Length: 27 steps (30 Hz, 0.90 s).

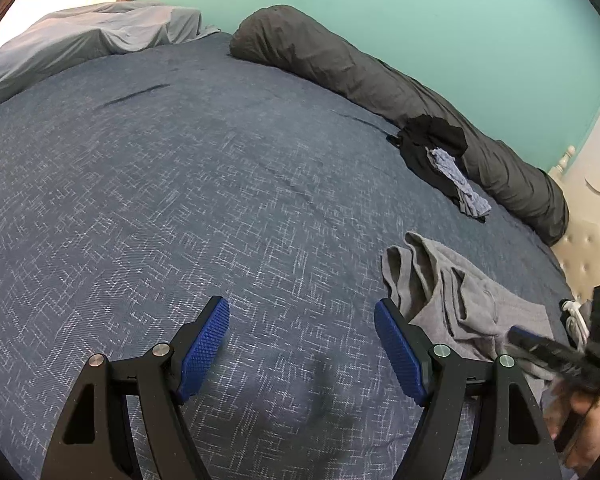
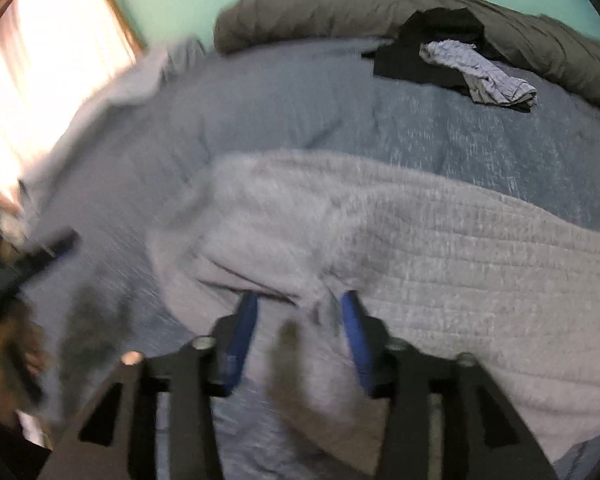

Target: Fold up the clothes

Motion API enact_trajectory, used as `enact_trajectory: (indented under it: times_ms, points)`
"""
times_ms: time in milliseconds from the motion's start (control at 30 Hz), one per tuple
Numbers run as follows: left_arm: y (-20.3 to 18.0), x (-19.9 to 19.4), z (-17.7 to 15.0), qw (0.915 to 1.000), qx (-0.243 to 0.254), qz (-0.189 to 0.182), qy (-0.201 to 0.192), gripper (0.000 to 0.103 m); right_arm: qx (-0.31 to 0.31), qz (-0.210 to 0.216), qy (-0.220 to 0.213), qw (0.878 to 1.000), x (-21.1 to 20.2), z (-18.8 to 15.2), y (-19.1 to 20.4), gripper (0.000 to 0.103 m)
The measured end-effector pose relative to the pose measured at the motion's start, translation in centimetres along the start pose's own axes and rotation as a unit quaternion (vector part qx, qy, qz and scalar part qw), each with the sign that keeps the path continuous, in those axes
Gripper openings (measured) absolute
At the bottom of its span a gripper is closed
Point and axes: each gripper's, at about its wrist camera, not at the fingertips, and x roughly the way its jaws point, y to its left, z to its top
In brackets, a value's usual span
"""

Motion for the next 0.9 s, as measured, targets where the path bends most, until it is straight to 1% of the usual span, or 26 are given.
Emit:
enact_trajectory:
  times_ms: [33,167,200,233,267,333,367,433,500,567,600,667,767,900]
  points:
    - [-0.1,0.0,0.0,1.0,0.001,0.0,0.0,0.078,0.007,0.007,-0.017,1.0,-0.9,0.2,-0.2,0.047]
    - [-0.3,-0.1,-0.1,1.0,0.003,-0.001,0.0,0.078,0.025,-0.046,-0.046,0.998,-2.5,0.9,-1.7,0.047]
    - [-0.3,0.0,-0.1,1.0,0.004,-0.001,0.0,0.078,0.039,-0.057,-0.038,0.997,-2.2,0.7,-2.4,0.04]
    - [-0.5,0.0,-0.1,1.0,0.006,-0.001,0.001,0.078,0.054,-0.063,-0.023,0.996,-1.6,0.3,-3.1,0.027]
    - [-0.6,0.1,-0.1,1.0,0.008,-0.001,0.001,0.078,0.058,-0.068,-0.011,0.996,-1.2,-0.4,-3.1,0.024]
    - [-0.8,0.1,-0.2,0.9999,0.01,-0.001,0.001,0.078,0.059,-0.074,0.018,0.995,0.7,-1.4,-3.8,0.021]
    - [-0.9,0.1,-0.2,0.9999,0.012,-0.001,0.002,0.078,0.06,-0.074,0.032,0.995,1.6,-2.0,-4.1,0.021]
    - [-1.1,0.2,-0.2,0.9999,0.015,0.0,0.002,0.078,0.07,-0.067,0.036,0.995,2.3,-2.9,-4.5,0.021]
    - [-1.2,0.3,-0.2,0.9999,0.016,0.0,0.004,0.078,0.082,-0.057,0.027,0.995,1.8,-2.8,-4.8,0.021]
    - [-1.3,0.4,-0.3,0.9998,0.017,0.0,0.005,0.078,0.089,-0.052,0.004,0.995,0.2,-2.2,-5.0,0.021]
    - [-1.4,0.4,-0.3,0.9998,0.018,0.0,0.005,0.078,0.089,-0.06,-0.009,0.994,-0.7,-2.0,-5.2,0.021]
    - [-1.5,0.4,-0.3,0.9998,0.019,-0.001,0.005,0.078,0.087,-0.097,-0.026,0.991,-2.4,-1.9,-5.9,0.021]
    - [-1.9,0.5,-0.4,0.9997,0.023,-0.003,0.007,0.078,0.096,-0.133,-0.014,0.986,-3.2,-3.2,-7.0,0.021]
    - [-2.1,0.4,-0.5,0.9996,0.026,-0.004,0.006,0.078,0.1,-0.129,0.002,0.987,-2.6,-5.1,-7.7,0.021]
